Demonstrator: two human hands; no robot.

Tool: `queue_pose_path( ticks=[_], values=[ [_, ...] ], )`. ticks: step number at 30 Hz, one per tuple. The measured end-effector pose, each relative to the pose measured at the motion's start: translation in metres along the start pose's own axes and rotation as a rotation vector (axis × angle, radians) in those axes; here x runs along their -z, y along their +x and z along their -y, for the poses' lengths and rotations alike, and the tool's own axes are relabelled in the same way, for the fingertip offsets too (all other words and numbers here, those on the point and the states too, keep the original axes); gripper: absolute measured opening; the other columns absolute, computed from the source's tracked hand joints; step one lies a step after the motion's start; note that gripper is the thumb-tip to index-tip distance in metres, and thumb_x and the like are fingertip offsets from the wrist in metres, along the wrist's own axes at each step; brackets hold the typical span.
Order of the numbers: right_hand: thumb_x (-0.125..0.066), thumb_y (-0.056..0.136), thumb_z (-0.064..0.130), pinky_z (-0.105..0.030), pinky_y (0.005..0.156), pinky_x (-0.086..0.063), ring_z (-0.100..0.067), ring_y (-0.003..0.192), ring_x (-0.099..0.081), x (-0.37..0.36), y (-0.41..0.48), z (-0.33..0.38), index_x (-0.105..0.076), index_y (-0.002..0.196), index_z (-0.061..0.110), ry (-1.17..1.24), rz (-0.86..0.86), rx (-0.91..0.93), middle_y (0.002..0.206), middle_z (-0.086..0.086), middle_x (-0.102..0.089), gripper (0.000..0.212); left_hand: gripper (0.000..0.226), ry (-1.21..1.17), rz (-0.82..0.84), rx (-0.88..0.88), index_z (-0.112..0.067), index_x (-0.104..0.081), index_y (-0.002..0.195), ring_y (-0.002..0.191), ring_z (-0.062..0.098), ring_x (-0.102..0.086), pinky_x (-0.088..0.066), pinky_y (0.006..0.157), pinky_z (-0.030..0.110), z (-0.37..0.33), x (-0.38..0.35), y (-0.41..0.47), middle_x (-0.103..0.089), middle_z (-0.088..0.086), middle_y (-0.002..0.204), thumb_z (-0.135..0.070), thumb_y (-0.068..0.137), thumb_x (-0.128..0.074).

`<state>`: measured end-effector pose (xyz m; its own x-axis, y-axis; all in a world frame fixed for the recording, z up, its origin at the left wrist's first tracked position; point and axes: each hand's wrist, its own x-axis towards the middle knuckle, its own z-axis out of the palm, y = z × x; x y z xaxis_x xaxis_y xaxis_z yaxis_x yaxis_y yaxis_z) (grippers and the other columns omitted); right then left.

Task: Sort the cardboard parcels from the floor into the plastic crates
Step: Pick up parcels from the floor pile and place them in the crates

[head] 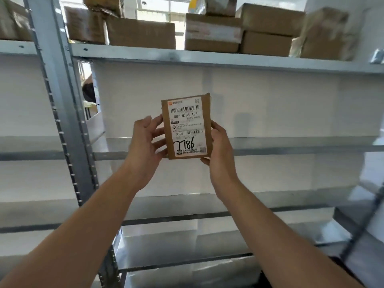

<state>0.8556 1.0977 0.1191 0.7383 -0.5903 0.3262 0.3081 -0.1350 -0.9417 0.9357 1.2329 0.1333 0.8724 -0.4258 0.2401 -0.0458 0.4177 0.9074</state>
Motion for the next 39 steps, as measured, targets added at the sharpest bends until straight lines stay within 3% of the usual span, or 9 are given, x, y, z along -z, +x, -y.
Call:
queue_pose_path(
  ticks=[5,12,15,18,20,23,27,33,39],
  values=[
    [-0.032,0.115,0.052,-0.02,0.085,-0.061,-0.003,0.104,-0.074,0.064,-0.016,0.012,-0.061,0.108,0.054,-0.15,-0.112,0.075,0.119,0.019,-0.077,0.03,0.056,-0.023,0.135,0.029,-0.027,-0.068,0.131,0.116,0.034,-0.063,-0.057,0.087,0.047,0.017,-0.06,-0.007,-0.063,0.014,0.124,-0.051,0.103,-0.026],
    [-0.032,0.117,0.047,-0.007,0.071,-0.055,0.008,0.095,-0.072,0.183,-0.037,0.03,-0.058,0.117,0.048,-0.232,-0.281,0.068,0.114,0.021,-0.074,0.026,0.056,-0.027,0.269,0.105,-0.029,-0.069,0.129,0.119,0.032,-0.064,-0.051,0.105,0.053,0.05,-0.176,-0.025,-0.067,0.01,0.127,-0.053,0.103,-0.027],
    [-0.031,0.118,0.042,0.003,0.059,-0.043,0.024,0.078,-0.064,0.246,-0.051,0.038,-0.055,0.104,0.048,-0.277,-0.319,0.035,0.103,0.025,-0.07,0.029,0.056,-0.015,0.332,0.142,-0.031,-0.07,0.128,0.119,0.031,-0.064,-0.05,0.106,0.053,0.073,-0.234,-0.036,-0.068,0.009,0.126,-0.055,0.102,-0.027],
    [-0.029,0.118,0.036,0.003,0.057,-0.041,0.019,0.077,-0.066,0.309,-0.063,0.043,-0.056,0.097,0.045,-0.335,-0.392,-0.002,0.099,0.022,-0.071,0.036,0.055,-0.019,0.398,0.171,-0.031,-0.07,0.128,0.12,0.03,-0.063,-0.049,0.106,0.049,0.097,-0.292,-0.053,-0.068,0.01,0.125,-0.053,0.103,-0.026],
    [-0.027,0.117,0.034,0.0,0.059,-0.044,0.008,0.087,-0.068,0.348,-0.068,0.045,-0.06,0.097,0.042,-0.371,-0.453,-0.026,0.098,0.019,-0.072,0.039,0.055,-0.026,0.425,0.178,-0.031,-0.069,0.129,0.12,0.028,-0.063,-0.048,0.107,0.048,0.115,-0.327,-0.063,-0.068,0.009,0.124,-0.052,0.104,-0.026],
    [-0.029,0.114,0.041,-0.02,0.079,-0.054,-0.007,0.101,-0.072,0.399,-0.078,0.038,-0.066,0.104,0.038,-0.393,-0.534,-0.039,0.105,0.012,-0.077,0.038,0.056,-0.033,0.472,0.192,-0.03,-0.068,0.131,0.12,0.028,-0.063,-0.048,0.107,0.049,0.144,-0.375,-0.082,-0.068,0.008,0.122,-0.052,0.105,-0.024],
    [-0.033,0.093,0.054,-0.036,0.089,-0.063,-0.013,0.106,-0.075,0.459,-0.089,0.026,-0.065,0.12,0.032,-0.313,-0.625,-0.083,0.114,0.005,-0.078,0.047,0.056,-0.044,0.529,0.231,-0.029,-0.068,0.131,0.118,0.028,-0.064,-0.049,0.106,0.049,0.181,-0.437,-0.103,-0.07,0.009,0.121,-0.051,0.105,-0.024],
    [-0.033,0.116,0.034,-0.006,0.06,-0.052,0.014,0.08,-0.069,0.55,-0.079,0.016,-0.06,0.133,0.025,-0.341,-0.696,-0.096,0.111,0.009,-0.074,0.034,0.056,-0.06,0.613,0.274,-0.032,-0.071,0.127,0.119,0.029,-0.063,-0.049,0.108,0.05,0.223,-0.518,-0.095,-0.069,0.01,0.123,-0.052,0.105,-0.023],
    [-0.032,0.117,0.034,-0.006,0.059,-0.052,-0.002,0.089,-0.073,0.624,-0.051,-0.003,-0.058,0.134,0.026,-0.343,-0.827,-0.118,0.114,0.006,-0.074,0.033,0.056,-0.067,0.673,0.346,-0.032,-0.073,0.123,0.117,0.028,-0.064,-0.051,0.104,0.049,0.279,-0.6,-0.068,-0.07,0.009,0.119,-0.051,0.104,-0.024]
  ],
)
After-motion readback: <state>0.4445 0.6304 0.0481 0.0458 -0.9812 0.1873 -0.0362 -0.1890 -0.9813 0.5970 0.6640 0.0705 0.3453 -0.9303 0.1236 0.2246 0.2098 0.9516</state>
